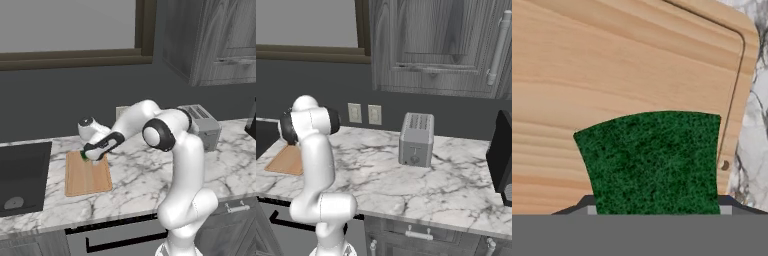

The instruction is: Pick up the sponge from the counter and clean the cutting board by briefly scrubbing or pressing down on the cutting board. Once finished, release the sponge.

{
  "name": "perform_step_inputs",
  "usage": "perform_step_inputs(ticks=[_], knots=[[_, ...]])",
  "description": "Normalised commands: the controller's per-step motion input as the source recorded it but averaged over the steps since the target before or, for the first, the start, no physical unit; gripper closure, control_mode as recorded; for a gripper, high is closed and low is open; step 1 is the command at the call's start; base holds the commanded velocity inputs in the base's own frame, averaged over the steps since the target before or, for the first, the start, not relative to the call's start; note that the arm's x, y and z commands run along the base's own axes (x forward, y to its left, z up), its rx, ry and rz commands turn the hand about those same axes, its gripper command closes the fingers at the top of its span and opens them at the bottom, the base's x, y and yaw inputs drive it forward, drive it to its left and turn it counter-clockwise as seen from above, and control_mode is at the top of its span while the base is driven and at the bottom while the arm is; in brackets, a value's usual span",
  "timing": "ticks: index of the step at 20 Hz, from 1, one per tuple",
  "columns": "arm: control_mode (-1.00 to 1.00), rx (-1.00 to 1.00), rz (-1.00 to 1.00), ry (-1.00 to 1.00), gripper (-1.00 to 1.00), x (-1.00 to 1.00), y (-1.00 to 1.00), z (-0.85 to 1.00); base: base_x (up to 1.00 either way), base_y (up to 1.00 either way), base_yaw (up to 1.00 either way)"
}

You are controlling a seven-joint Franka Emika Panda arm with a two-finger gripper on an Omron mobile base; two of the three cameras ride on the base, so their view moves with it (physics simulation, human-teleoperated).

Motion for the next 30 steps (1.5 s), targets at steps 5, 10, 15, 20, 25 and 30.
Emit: perform_step_inputs(ticks=[5,10,15,20,25,30], knots=[[-1.0,0.05,0.0,-0.01,1.0,-0.97,0.05,-0.13,0.0,0.0,0.0],[-1.0,0.01,0.0,0.11,1.0,-0.84,0.15,-0.01,0.0,0.0,0.0],[-1.0,0.0,0.0,0.16,1.0,-0.84,0.16,0.0,0.0,0.0,0.0],[-1.0,0.0,0.0,0.23,1.0,-0.68,0.22,0.0,0.0,0.0,0.0],[-1.0,-0.02,-0.01,0.11,1.0,-0.49,0.24,-0.05,0.0,0.0,0.0],[-1.0,-0.01,0.0,0.06,1.0,-0.36,0.3,-0.1,0.0,0.0,0.0]])
